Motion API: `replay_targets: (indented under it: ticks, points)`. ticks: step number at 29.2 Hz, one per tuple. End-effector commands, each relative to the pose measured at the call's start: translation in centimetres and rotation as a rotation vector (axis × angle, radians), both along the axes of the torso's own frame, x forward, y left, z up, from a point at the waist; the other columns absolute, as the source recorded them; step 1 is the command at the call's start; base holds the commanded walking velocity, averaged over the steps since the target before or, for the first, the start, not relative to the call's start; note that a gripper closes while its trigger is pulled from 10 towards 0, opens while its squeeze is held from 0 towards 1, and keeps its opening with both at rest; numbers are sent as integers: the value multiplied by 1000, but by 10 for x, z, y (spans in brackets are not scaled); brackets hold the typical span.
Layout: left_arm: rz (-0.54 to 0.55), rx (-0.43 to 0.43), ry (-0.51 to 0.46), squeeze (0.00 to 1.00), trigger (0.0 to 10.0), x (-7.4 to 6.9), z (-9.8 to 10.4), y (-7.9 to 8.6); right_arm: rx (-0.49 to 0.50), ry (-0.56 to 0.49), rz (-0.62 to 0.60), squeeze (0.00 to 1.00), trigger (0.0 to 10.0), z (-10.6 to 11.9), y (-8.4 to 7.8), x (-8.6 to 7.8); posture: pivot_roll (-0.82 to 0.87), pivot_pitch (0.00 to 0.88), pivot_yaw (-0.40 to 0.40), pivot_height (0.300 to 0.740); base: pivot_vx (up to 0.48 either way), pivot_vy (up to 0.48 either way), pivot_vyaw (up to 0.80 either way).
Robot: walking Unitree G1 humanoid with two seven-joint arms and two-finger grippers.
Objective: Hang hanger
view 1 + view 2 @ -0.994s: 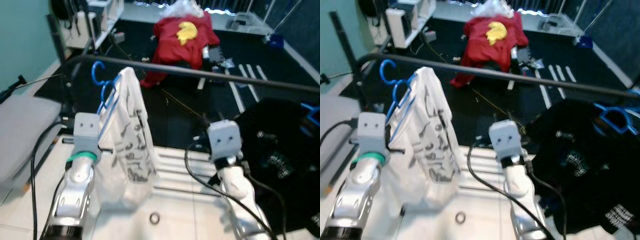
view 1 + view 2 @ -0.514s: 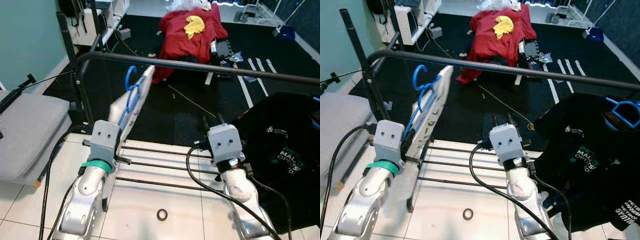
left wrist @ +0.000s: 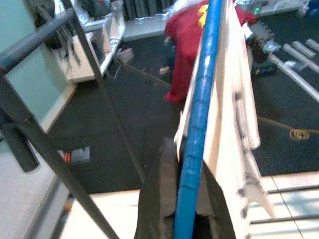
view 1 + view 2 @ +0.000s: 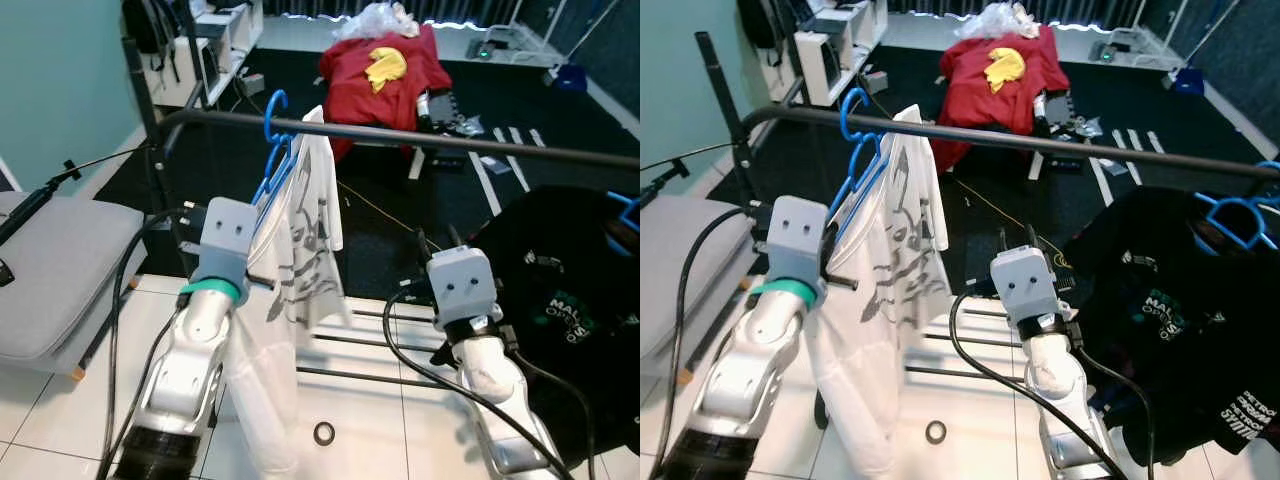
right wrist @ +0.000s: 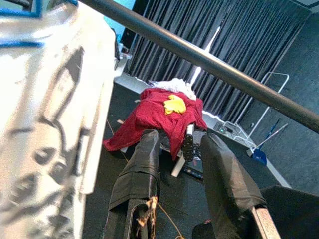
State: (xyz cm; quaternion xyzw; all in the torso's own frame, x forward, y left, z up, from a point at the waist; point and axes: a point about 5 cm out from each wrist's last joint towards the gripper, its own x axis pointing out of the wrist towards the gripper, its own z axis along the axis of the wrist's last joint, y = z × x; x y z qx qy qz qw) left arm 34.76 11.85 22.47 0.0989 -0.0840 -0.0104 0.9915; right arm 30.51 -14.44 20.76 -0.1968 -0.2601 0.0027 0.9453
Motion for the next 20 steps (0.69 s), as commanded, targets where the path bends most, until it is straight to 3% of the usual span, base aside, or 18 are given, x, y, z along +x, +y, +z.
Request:
replay_targets:
  ticks: [1,4,6,14,15,18,19,20]
  points:
    - [47,-20,-18,0,10000,6,2,3,6,3,-7,0,10000,-2,-1,1,-188,136,54,740,0,0,0]
    - [86,-43,-13,0,10000,12,4,5,7,1,-7,0,10000,-2,-2,0,-193,135,56,740,0,0,0]
    - [169,-81,5,0,10000,21,5,12,10,-1,-13,0,10000,-2,-4,-1,-201,138,62,740,0,0,0]
    - [311,-68,63,0,10000,28,-3,27,14,2,-14,0,10000,-3,-4,-2,-198,147,60,740,0,0,0]
    - [322,-58,66,447,10000,30,-4,28,15,3,-12,0,10000,-3,-3,-3,-196,150,59,740,0,0,0]
    - [322,-58,66,447,10000,30,-4,28,15,3,-12,0,10000,-3,-3,-3,-196,150,59,740,0,0,0]
    - [307,-51,61,1000,10000,31,-4,26,16,4,-9,0,10000,-4,-2,-3,-193,152,59,740,0,0,0]
    - [307,-51,61,1000,10000,31,-4,26,16,4,-9,0,10000,-4,-2,-3,-193,152,59,740,0,0,0]
